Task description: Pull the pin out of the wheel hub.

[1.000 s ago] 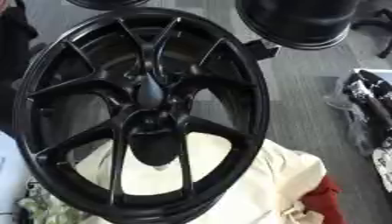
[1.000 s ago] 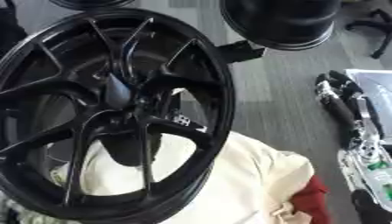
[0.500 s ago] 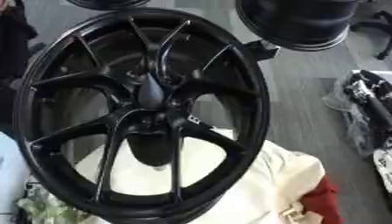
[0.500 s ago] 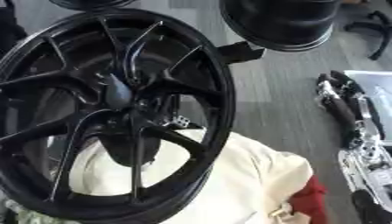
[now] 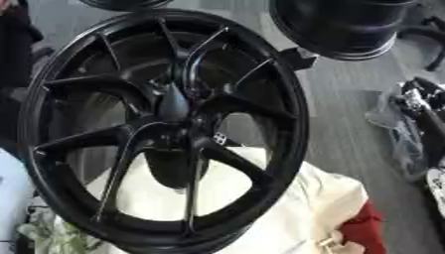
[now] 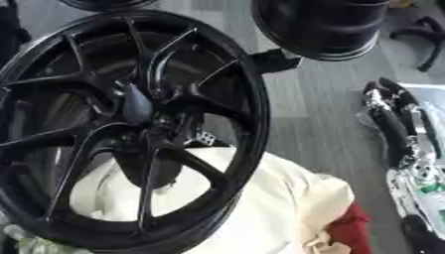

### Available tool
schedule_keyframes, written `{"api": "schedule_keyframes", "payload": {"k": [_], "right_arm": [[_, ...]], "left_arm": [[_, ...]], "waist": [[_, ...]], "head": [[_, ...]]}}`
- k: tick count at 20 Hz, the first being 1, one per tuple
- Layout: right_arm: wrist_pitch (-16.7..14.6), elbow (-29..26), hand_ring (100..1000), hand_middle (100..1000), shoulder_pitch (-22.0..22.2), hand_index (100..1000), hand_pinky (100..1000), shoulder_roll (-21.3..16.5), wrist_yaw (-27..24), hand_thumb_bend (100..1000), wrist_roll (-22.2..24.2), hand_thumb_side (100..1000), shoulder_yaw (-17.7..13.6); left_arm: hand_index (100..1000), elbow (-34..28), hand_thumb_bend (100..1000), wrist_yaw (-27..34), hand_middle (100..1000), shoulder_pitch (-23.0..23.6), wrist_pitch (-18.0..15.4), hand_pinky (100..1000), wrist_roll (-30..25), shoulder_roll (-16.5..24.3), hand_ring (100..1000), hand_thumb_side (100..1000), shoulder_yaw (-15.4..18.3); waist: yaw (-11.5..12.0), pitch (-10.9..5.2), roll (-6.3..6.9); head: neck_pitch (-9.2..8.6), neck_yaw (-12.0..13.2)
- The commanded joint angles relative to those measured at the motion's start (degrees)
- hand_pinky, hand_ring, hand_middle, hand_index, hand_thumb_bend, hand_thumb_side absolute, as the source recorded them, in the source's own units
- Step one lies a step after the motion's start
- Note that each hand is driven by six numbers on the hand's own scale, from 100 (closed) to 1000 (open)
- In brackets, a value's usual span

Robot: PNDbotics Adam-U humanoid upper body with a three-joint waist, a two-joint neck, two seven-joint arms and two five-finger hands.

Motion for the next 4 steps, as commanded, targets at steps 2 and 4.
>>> {"api": "schedule_keyframes", "payload": {"k": [2,4], "right_arm": [[-0.1,-1.4,762,766,-0.7,872,882,-0.7,-0.6,164,-0.4,462,-0.8],[-0.2,-1.4,762,766,-0.9,872,882,-0.7,-0.7,165,-0.6,460,-0.8]], "left_arm": [[776,-3.1,482,2.2,673,1.2,-0.1,865,2.5,-4.4,748,543,-0.5],[786,-2.9,497,3.1,696,1.5,-0.6,868,3.1,-6.4,760,545,-1.1]], "waist": [[0.1,-1.03,0.00],[0.1,-1.14,-0.10]], "head": [[-0.79,0.5],[-0.74,0.8]]}}
